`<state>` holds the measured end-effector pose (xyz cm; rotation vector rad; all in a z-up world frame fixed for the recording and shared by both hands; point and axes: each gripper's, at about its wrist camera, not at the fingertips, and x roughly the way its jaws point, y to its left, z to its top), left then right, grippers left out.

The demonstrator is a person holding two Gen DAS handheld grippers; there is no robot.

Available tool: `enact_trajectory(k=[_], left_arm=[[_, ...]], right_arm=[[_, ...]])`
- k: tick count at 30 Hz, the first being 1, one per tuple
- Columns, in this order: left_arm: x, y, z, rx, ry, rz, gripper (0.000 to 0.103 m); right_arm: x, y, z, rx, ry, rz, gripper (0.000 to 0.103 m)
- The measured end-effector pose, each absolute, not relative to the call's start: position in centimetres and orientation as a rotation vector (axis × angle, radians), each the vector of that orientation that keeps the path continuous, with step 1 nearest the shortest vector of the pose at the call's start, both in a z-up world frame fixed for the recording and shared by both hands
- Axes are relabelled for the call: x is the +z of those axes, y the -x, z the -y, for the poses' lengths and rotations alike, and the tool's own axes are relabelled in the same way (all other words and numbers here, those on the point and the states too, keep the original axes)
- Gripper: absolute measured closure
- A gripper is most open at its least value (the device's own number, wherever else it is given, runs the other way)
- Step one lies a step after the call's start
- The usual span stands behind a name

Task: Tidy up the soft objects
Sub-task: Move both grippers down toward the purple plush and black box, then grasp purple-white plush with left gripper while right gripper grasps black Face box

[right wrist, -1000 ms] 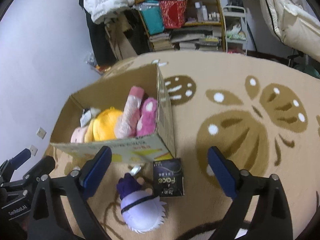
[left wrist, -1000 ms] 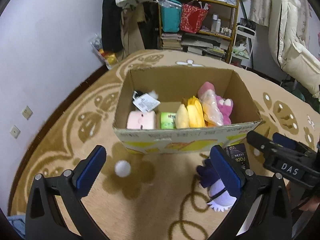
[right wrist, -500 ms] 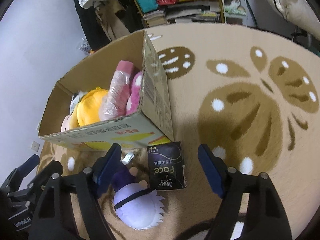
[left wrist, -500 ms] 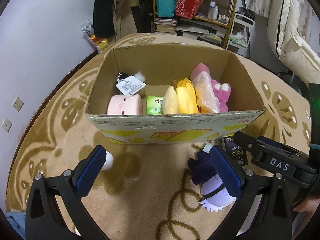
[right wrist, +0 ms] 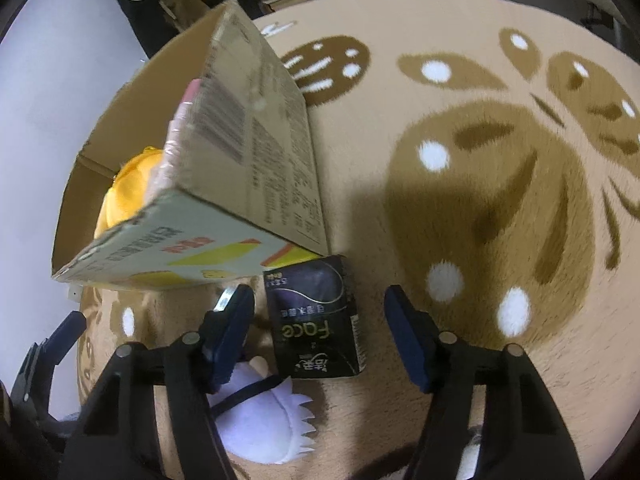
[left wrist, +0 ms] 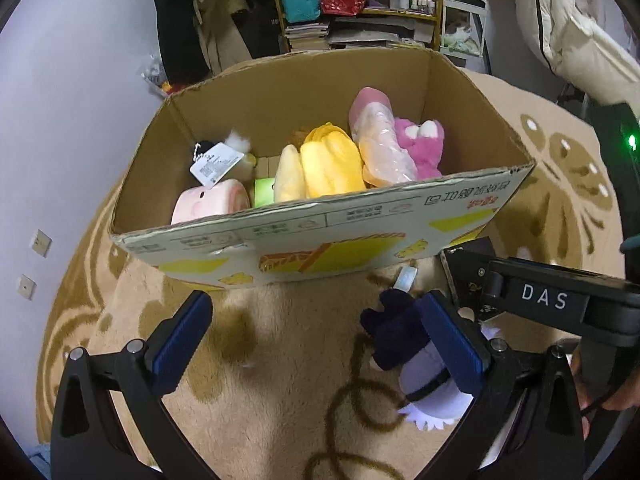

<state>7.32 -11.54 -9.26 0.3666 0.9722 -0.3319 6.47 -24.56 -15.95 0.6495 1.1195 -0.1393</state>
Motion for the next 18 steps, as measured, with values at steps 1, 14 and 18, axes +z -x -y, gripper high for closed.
enact_trajectory(k=[1, 14, 18], left_arm=[[-9.4, -7.3, 11.8, -0.334, -0.378, -0.971, 0.000], [-12.0, -6.6, 15.2, -0.390, -0.466, -1.001, 0.000], [-12.3, -6.7, 15.4, -0.411, -0.429, -1.033, 0.000]], right_arm=[[-16.1, -6.5, 24.6, -0.137, -0.656, -1.121, 0.032], [-16.4, -6.2, 26.2, -0.133, -0.714, -1.128, 0.032], [-16.7, -6.3, 26.5, -0.133, -0.710, -1.132, 0.032]])
